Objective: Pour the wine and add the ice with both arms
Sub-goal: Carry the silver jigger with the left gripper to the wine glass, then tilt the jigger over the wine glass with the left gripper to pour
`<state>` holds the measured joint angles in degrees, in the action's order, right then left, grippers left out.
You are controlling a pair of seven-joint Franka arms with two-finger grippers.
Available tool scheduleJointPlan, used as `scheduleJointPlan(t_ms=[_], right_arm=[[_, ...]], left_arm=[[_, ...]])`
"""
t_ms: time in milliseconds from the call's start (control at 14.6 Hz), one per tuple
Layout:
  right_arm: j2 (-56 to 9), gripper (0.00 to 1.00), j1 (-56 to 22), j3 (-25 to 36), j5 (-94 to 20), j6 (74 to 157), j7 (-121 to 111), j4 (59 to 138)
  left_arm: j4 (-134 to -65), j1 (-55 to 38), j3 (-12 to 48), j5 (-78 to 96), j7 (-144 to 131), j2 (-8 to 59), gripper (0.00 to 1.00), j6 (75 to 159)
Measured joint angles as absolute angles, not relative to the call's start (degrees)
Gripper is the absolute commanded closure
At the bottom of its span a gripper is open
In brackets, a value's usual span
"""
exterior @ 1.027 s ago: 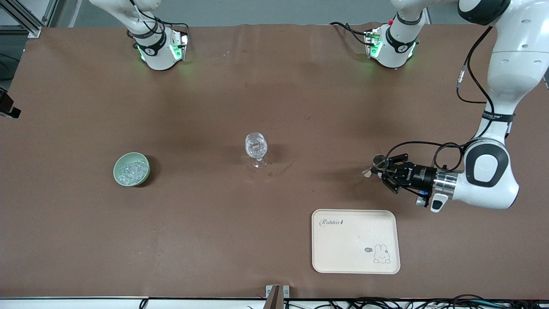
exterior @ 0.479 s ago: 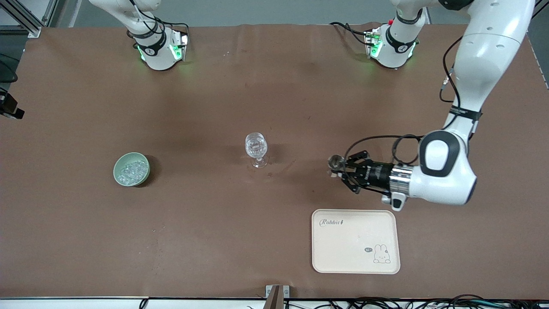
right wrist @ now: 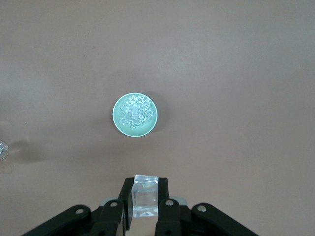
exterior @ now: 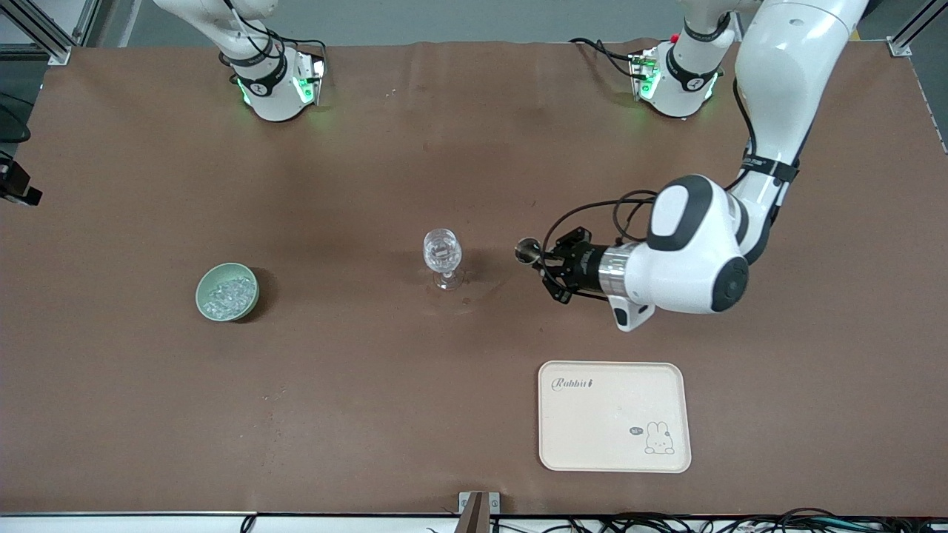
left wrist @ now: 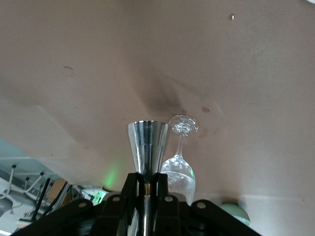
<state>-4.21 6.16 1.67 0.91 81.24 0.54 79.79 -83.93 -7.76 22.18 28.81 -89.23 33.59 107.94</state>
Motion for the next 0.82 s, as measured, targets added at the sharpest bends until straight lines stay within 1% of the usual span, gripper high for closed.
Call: scheduleJointPlan(t_ms=[548, 821], right_arm=[[-4.21, 0.98, 6.15, 1.59, 0.91, 81.24, 0.54, 79.79], [-4.21, 0.98, 6.15, 1.53, 0.91, 81.24, 0.53, 79.79]], left_arm=[[-83.13, -16.13, 22.11, 24.41, -98.57, 33.37, 1.0, 117.51], [-83.13, -18.46, 22.02, 21.08, -101.39, 33.37, 1.0, 118.82]])
